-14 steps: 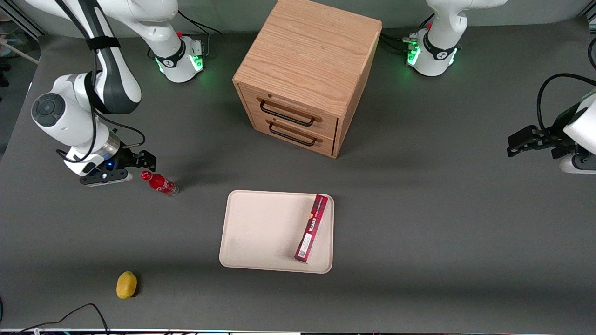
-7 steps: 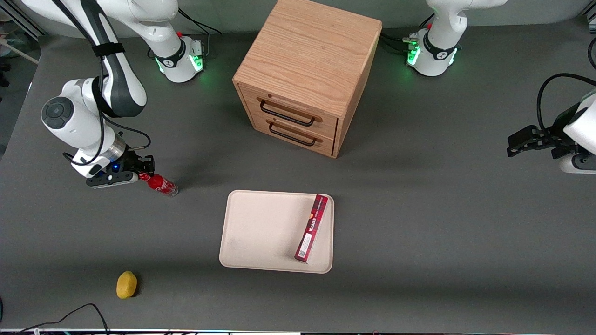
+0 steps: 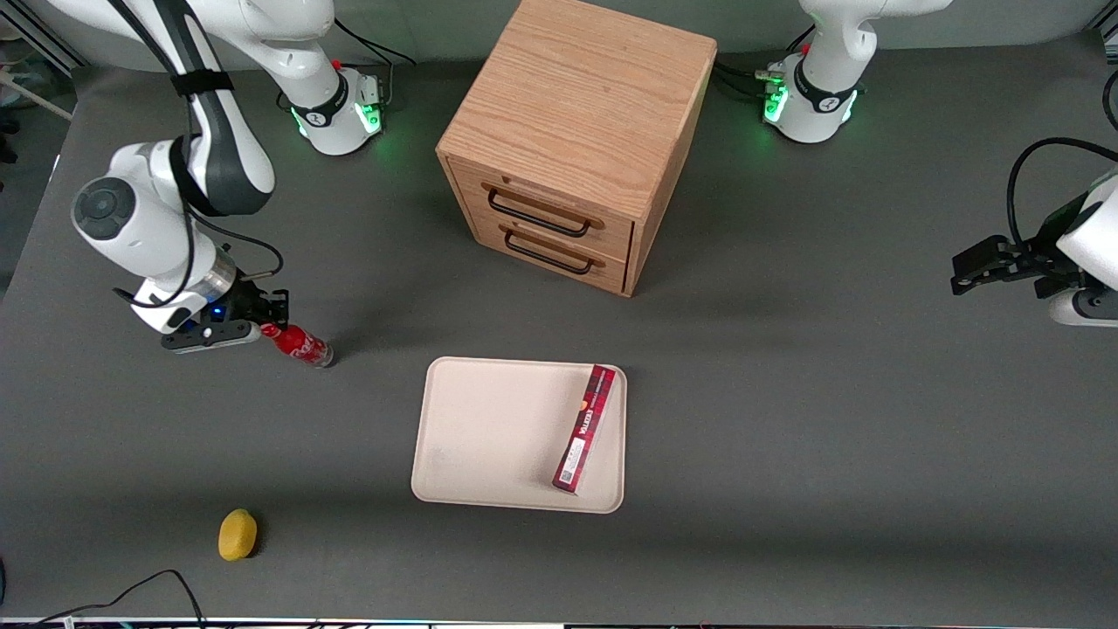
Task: Place coke bottle on tray
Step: 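Lift the bottle and carry it over the cream tray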
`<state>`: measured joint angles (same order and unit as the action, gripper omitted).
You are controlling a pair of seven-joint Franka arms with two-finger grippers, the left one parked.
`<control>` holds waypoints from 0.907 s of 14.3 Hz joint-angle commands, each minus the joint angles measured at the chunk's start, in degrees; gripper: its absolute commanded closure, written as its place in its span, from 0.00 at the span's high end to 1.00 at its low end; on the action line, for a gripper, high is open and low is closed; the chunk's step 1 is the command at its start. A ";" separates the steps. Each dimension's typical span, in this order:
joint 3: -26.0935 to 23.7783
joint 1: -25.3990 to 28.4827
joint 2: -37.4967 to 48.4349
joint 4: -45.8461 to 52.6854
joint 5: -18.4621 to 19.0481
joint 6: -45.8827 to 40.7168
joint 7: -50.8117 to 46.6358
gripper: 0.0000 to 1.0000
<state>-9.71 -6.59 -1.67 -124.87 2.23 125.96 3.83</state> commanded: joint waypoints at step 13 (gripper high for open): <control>0.66 13.25 -28.71 70.38 0.85 -50.59 -11.54 0.00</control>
<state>-9.57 2.13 -22.55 -62.29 2.24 73.22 -2.17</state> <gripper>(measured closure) 0.687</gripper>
